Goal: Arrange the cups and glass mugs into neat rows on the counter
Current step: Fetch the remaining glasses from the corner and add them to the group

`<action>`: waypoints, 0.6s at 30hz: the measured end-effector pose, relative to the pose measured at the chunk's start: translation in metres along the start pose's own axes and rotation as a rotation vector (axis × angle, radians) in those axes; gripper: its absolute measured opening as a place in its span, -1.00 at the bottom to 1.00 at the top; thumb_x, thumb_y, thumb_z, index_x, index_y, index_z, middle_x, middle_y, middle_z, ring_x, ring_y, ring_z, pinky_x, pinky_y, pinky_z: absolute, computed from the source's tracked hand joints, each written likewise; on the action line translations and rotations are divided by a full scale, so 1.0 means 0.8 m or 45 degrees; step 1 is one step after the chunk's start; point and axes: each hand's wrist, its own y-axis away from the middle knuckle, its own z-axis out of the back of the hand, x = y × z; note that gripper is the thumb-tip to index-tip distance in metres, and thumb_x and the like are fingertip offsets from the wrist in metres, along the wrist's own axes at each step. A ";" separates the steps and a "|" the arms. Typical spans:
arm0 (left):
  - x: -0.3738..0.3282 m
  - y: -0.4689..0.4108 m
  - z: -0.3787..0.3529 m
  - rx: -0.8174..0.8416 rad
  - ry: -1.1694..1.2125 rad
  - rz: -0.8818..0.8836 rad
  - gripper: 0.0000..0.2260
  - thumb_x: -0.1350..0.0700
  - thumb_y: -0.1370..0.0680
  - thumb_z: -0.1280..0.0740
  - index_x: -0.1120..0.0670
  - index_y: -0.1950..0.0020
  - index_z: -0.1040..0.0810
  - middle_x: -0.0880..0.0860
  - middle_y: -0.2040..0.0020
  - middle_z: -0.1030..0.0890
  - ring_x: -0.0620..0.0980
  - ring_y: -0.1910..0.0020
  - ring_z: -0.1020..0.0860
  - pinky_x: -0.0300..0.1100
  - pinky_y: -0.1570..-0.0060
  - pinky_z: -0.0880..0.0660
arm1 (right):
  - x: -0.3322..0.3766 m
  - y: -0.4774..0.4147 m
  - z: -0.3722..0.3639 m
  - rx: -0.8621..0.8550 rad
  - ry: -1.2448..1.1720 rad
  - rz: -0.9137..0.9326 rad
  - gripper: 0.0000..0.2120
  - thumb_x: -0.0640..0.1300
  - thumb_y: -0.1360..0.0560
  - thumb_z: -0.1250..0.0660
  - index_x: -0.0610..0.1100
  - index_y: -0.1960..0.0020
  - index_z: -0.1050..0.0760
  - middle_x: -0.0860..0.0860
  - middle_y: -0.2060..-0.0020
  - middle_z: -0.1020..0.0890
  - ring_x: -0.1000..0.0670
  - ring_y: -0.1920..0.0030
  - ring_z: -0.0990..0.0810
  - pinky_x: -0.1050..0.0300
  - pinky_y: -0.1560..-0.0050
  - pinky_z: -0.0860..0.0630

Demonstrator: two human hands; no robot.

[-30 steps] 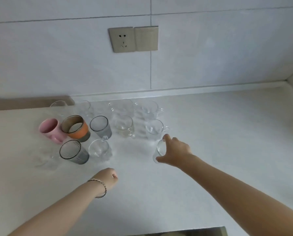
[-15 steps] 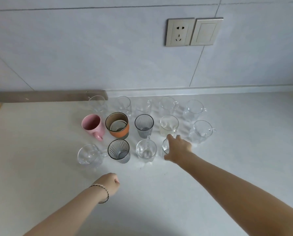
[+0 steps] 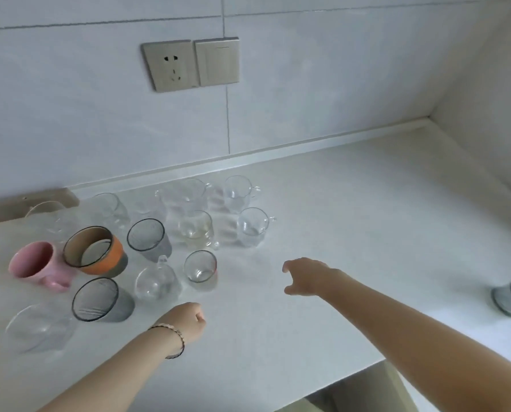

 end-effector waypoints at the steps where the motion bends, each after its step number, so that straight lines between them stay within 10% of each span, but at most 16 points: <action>1: -0.025 -0.005 -0.004 -0.006 -0.029 -0.029 -0.73 0.15 -0.53 -0.11 -0.07 0.36 -0.29 -0.10 0.21 -0.45 -0.01 0.07 -0.50 -0.25 0.11 -0.38 | -0.028 0.007 -0.002 -0.007 -0.037 -0.008 -0.52 -0.04 -0.55 -0.23 -0.09 -0.44 -0.26 -0.05 -0.36 -0.43 -0.08 -0.37 -0.40 0.05 -0.29 -0.35; 13: -0.323 -0.049 -0.098 0.076 -0.254 -0.325 -0.73 0.12 -0.55 -0.14 -0.08 0.35 -0.31 -0.12 0.25 -0.43 -0.01 0.16 -0.48 -0.23 0.11 -0.41 | -0.406 0.122 -0.016 -0.525 -0.302 -0.477 -0.54 -0.05 -0.55 -0.23 -0.09 -0.42 -0.30 -0.10 -0.34 -0.39 -0.12 -0.37 -0.34 0.03 -0.32 -0.31; 18: -0.376 -0.054 -0.116 0.070 -0.285 -0.360 -0.72 0.13 -0.56 -0.15 -0.08 0.36 -0.31 -0.07 0.17 -0.48 -0.02 0.13 -0.49 -0.25 0.09 -0.40 | -0.496 0.138 -0.032 -0.422 -0.243 -0.820 -0.38 0.12 -0.44 -0.33 -0.03 -0.43 -0.24 -0.11 -0.38 -0.28 -0.19 -0.37 -0.27 -0.05 -0.31 -0.27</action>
